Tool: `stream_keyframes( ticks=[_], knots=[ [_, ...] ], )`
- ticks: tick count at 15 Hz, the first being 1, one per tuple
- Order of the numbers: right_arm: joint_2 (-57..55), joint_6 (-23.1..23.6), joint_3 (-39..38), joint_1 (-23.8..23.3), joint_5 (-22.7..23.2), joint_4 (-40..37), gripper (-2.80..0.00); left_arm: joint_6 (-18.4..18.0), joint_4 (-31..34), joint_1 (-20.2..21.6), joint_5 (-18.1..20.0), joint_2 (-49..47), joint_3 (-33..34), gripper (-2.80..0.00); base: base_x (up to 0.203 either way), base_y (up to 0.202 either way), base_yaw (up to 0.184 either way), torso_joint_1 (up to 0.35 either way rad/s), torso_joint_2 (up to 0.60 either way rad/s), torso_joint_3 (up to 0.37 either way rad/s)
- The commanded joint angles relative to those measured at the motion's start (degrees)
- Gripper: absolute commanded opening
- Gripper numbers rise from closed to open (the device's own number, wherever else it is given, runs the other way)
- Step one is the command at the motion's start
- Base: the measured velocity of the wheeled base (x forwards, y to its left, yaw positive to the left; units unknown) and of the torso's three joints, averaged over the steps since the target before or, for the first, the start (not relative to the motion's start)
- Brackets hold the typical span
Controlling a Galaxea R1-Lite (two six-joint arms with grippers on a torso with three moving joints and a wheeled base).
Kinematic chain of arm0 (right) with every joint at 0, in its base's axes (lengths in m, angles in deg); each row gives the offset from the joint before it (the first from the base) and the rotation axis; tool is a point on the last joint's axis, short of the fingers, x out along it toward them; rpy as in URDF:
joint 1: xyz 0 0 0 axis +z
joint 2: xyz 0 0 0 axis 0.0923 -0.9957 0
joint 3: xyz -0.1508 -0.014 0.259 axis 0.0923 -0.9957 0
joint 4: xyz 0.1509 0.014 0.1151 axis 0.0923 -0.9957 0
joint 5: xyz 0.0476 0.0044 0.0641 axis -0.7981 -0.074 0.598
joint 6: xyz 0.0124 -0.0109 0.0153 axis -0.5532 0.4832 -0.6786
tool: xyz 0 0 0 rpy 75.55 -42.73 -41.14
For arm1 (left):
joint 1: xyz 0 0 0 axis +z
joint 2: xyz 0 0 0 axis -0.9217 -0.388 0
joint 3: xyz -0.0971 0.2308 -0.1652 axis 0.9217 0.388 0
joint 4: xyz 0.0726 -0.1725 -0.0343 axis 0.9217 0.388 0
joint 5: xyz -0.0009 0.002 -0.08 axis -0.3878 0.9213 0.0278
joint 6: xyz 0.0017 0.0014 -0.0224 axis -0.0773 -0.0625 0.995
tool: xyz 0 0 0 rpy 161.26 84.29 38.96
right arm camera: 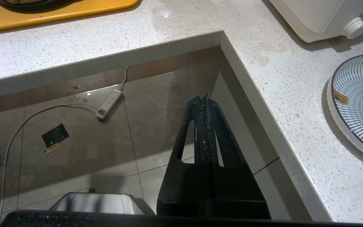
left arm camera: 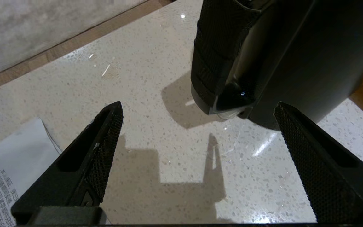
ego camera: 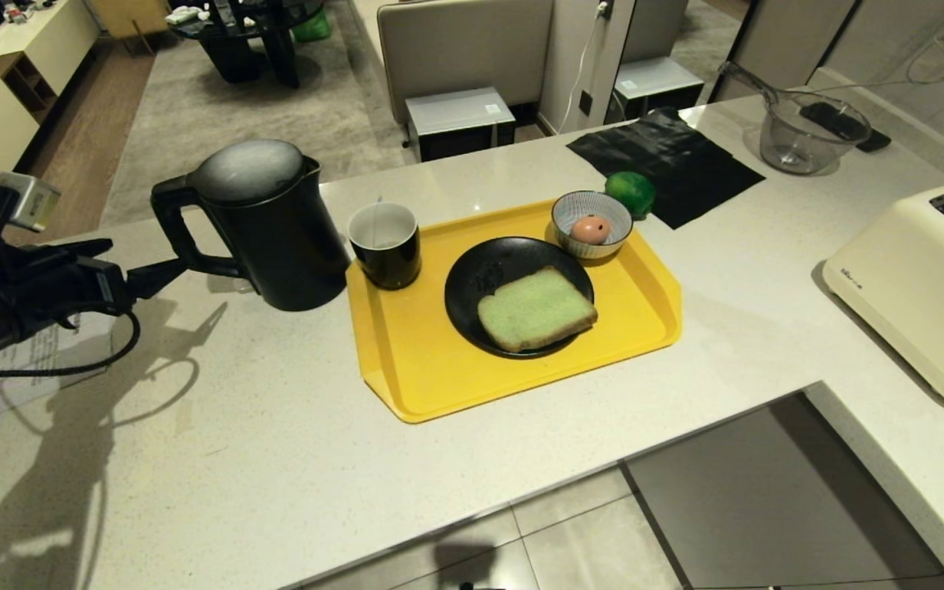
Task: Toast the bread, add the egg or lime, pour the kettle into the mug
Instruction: Pick up the kettle
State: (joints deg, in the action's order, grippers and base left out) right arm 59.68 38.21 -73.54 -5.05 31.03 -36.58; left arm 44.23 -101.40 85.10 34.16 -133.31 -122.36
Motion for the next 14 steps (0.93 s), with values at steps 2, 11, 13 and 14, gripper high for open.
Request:
stream_keyframes(
  ticks=[2,11,13,14],
  knots=[
    [-0.09,0.00,-1.09,0.02,-0.02,0.06,-2.80,-0.29,-1.52,0.26,0.06,-0.83,-0.32,0.00,0.000,0.000,0.000,0.000,0.00,0.000],
    [-0.09,0.00,-1.14,0.02,-0.02,0.06,-2.80,0.27,-3.44,0.15,-0.17,-4.98,-4.23,0.00,0.000,0.000,0.000,0.000,0.00,0.000],
    [-0.09,0.00,-1.14,0.02,0.06,0.06,-2.80,0.31,-3.39,0.04,-0.29,-6.06,-6.27,0.00,0.000,0.000,0.000,0.000,0.00,0.000],
    [-0.09,0.00,-1.12,0.02,-0.02,0.06,-2.80,0.32,-3.22,-0.02,-0.27,-6.51,-7.18,0.00,0.000,0.000,0.000,0.000,0.00,0.000]
  ],
)
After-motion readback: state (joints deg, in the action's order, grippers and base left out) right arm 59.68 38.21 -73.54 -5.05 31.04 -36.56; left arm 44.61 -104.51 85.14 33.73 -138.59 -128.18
